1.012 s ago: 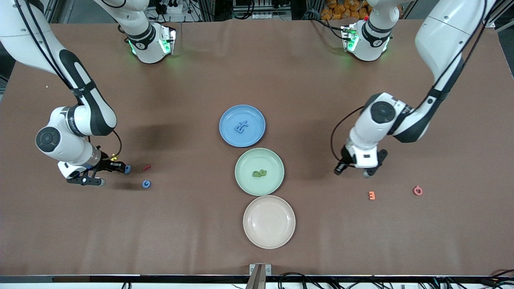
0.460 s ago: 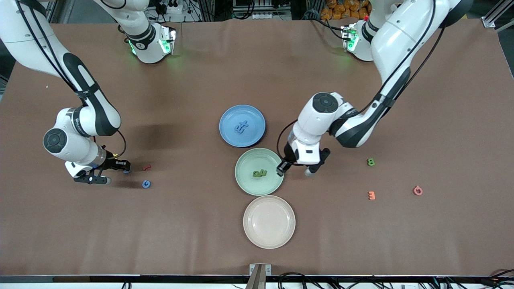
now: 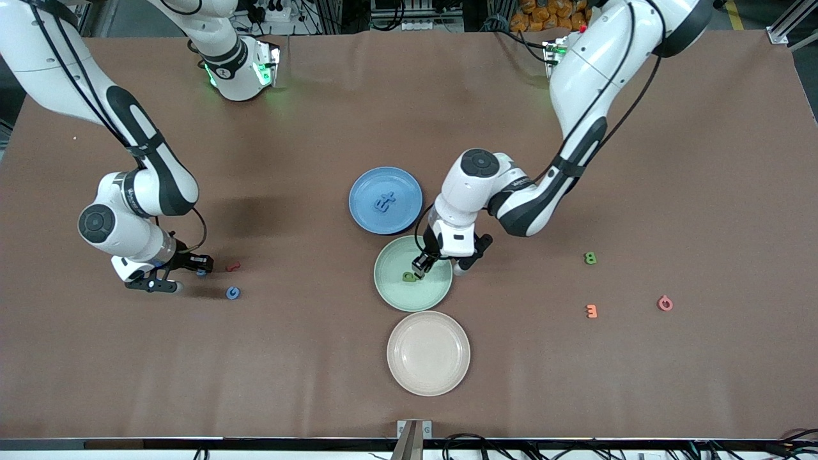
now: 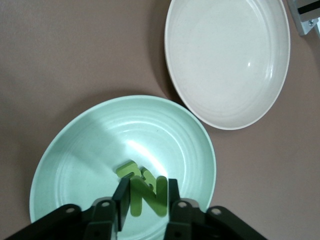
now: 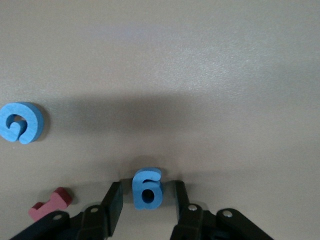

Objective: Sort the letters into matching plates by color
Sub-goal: 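Place the Z on the green plate while the right gripper grasps the 6, then place the 6 on the blue plate while the left gripper grasps the B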

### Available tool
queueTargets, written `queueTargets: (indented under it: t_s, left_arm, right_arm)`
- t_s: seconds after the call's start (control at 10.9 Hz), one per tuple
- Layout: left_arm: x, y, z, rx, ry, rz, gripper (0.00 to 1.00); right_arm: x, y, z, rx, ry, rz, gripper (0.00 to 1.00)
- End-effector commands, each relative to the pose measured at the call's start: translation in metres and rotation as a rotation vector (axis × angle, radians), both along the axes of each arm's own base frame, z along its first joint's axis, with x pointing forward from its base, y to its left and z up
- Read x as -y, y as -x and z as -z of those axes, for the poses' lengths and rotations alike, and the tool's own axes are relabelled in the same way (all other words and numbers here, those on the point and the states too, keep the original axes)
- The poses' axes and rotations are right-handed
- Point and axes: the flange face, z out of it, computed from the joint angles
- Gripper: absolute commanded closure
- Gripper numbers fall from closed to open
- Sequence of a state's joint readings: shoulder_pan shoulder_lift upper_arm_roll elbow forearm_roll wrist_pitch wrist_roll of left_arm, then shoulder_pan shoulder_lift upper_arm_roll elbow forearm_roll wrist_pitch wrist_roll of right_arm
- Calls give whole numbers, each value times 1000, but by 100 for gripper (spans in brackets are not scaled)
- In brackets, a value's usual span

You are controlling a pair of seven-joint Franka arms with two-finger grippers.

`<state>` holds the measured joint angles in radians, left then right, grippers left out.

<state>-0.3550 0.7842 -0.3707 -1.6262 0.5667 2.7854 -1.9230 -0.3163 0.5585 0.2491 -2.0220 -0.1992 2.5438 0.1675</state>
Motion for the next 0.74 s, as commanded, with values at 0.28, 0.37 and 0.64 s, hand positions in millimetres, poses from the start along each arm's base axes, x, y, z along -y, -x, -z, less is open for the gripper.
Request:
queueTargets:
  t_s: [0.28,0.37,0.64]
  left_arm:
    - [-53,-37,4,19,-186,-11,0]
    - [-76,-48,7,-10,-238,-30,0]
    - [-145,-71,17,-51,-320,-24,0]
  right_arm:
    - [-1,-1,-10,18,0,17,100]
    - [-2,-2,-19,17,4,16,100]
    - [-32,0,-64,-29,-35,37,100]
